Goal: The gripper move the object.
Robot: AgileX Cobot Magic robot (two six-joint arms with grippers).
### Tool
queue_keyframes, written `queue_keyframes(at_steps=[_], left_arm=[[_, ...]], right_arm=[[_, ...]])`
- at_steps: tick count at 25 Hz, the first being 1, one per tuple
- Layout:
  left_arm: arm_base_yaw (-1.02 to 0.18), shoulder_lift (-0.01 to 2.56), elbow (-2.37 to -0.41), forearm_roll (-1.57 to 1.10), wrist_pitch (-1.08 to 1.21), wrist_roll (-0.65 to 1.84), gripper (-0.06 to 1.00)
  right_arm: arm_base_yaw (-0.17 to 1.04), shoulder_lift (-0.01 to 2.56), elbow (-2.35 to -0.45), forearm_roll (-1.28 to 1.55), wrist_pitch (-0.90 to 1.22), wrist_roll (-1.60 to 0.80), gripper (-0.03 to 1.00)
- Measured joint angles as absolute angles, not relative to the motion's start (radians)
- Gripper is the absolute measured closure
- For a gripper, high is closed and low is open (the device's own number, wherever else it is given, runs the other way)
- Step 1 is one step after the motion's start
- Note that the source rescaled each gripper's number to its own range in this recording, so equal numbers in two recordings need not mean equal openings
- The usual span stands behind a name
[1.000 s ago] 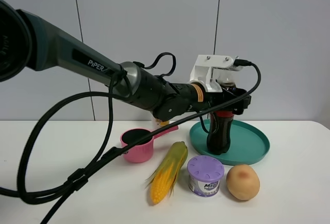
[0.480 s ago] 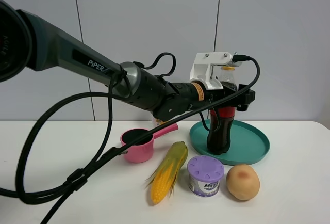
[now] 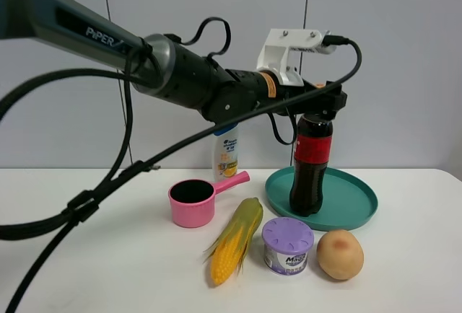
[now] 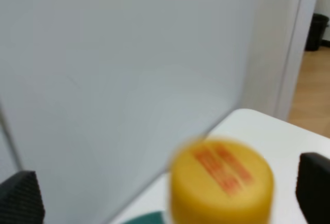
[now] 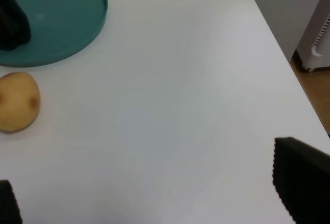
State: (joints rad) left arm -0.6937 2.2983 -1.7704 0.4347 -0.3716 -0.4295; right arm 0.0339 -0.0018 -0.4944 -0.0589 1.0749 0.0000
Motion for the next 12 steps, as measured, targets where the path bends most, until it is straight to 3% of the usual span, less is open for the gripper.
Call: queue_keyframes(at_steps=[12], left_arm=[[-0.669,2.001,-1.770,0.438,-0.144,-0.466,-0.04]], right_arm=[[0.034,-0.002,-0.494,-0.059,1.075,0.000,-0.03]])
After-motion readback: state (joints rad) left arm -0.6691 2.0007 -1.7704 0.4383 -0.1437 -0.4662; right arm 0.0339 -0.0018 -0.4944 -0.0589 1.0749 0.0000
